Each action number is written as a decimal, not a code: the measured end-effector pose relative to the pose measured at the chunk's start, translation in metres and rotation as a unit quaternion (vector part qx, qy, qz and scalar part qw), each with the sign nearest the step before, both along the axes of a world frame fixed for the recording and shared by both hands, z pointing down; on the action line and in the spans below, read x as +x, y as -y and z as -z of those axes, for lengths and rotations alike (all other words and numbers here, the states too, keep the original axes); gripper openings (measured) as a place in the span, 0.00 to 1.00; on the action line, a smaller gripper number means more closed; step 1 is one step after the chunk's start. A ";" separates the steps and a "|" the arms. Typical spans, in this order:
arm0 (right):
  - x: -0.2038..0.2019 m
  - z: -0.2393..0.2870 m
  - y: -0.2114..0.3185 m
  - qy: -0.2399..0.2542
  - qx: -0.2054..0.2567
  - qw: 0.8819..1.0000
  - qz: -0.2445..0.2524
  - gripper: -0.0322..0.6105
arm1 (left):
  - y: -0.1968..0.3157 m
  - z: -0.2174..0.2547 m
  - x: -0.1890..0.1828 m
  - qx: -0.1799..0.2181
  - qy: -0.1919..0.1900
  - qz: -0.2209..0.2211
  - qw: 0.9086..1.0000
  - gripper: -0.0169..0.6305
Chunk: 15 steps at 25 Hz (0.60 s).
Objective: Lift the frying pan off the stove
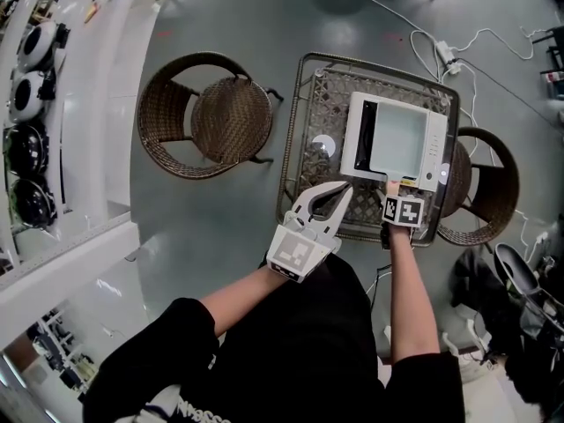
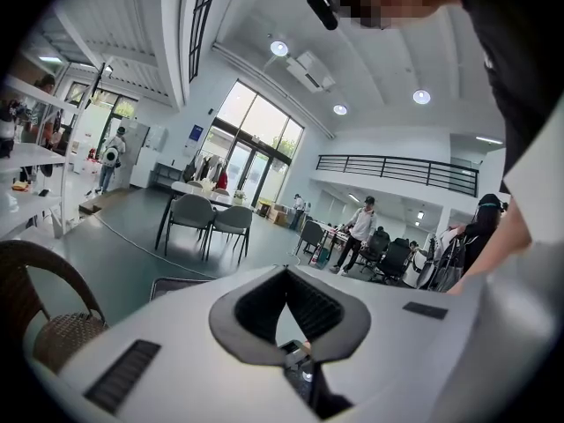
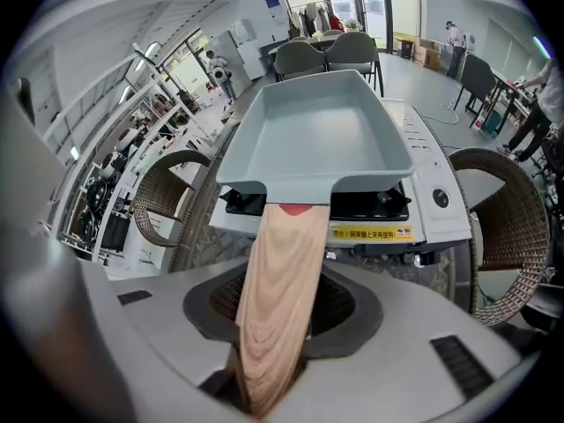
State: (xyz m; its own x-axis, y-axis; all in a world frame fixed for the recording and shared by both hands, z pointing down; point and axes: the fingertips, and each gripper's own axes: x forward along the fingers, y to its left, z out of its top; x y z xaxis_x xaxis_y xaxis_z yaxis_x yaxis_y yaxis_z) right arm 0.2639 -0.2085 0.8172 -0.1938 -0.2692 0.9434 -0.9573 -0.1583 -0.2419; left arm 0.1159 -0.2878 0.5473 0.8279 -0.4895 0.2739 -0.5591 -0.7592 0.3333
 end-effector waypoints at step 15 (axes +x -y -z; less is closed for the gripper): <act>0.008 0.004 -0.007 -0.001 0.024 0.999 -0.033 0.23 | -0.005 0.001 0.017 0.002 0.013 -0.012 1.000 0.04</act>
